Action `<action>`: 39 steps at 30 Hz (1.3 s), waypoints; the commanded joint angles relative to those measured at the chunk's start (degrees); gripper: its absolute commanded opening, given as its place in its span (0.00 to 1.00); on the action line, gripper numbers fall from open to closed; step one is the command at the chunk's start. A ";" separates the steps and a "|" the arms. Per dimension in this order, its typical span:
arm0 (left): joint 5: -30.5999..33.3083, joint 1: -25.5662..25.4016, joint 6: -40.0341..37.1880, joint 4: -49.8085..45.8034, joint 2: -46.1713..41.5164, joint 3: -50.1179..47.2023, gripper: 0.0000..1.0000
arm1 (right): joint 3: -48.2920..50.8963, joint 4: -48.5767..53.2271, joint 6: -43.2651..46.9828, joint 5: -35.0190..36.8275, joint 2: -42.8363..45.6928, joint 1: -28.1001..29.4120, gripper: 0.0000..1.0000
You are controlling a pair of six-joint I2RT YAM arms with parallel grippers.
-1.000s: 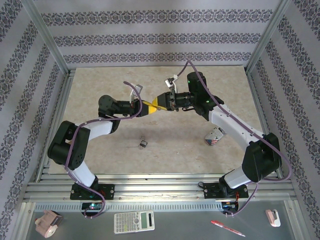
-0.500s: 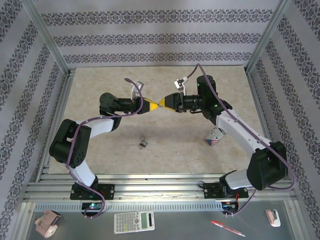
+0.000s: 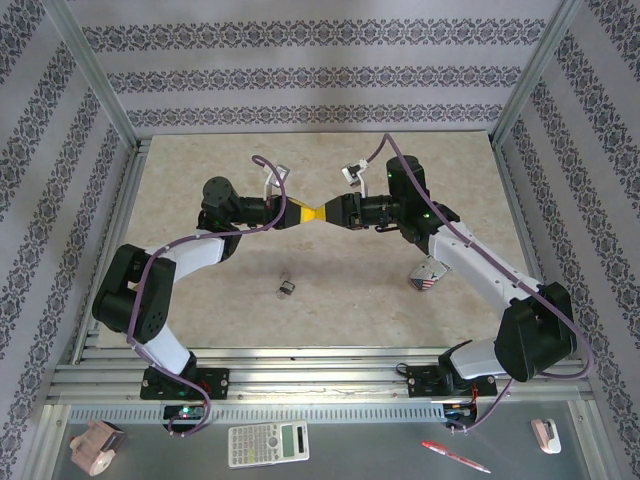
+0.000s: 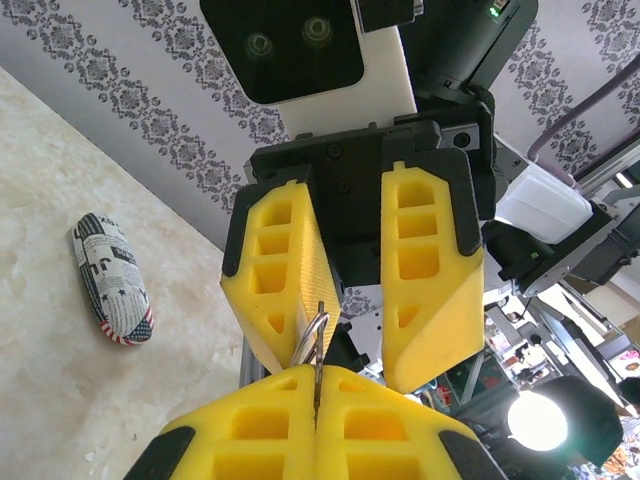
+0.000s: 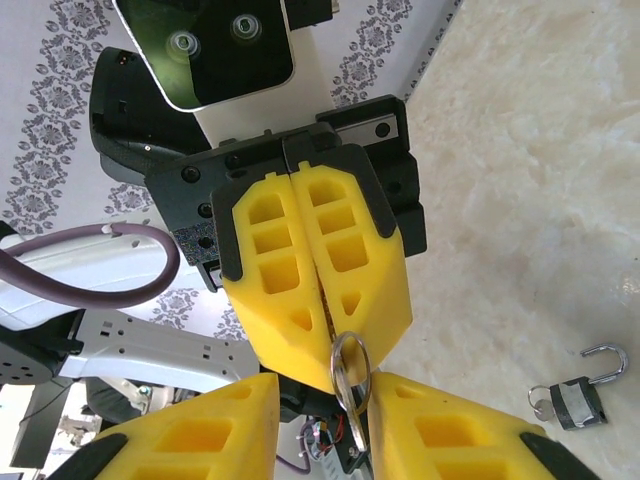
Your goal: Unlock with the key
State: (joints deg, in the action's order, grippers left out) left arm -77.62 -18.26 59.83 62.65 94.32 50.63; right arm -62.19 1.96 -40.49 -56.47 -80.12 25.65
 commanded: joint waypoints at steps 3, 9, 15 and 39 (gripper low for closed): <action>-0.09 0.29 -2.71 -3.55 -0.90 1.21 0.00 | -0.10 -1.80 1.03 -1.06 0.88 0.63 0.25; -0.66 0.30 -2.73 -3.81 -1.25 0.67 0.00 | -0.65 -2.08 0.51 -0.66 -0.12 0.45 0.10; -1.21 0.31 -2.23 -3.69 -0.90 0.69 0.00 | -0.47 -2.57 -0.02 -0.57 0.10 0.54 0.00; 75.73 20.14 -43.65 -109.75 -24.14 14.56 0.81 | 4.81 -1.99 0.97 2.51 5.51 0.80 0.00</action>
State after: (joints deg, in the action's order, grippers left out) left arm -17.32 0.40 20.84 -27.05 67.75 65.98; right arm -57.63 1.32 -40.47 -54.26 -75.13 25.78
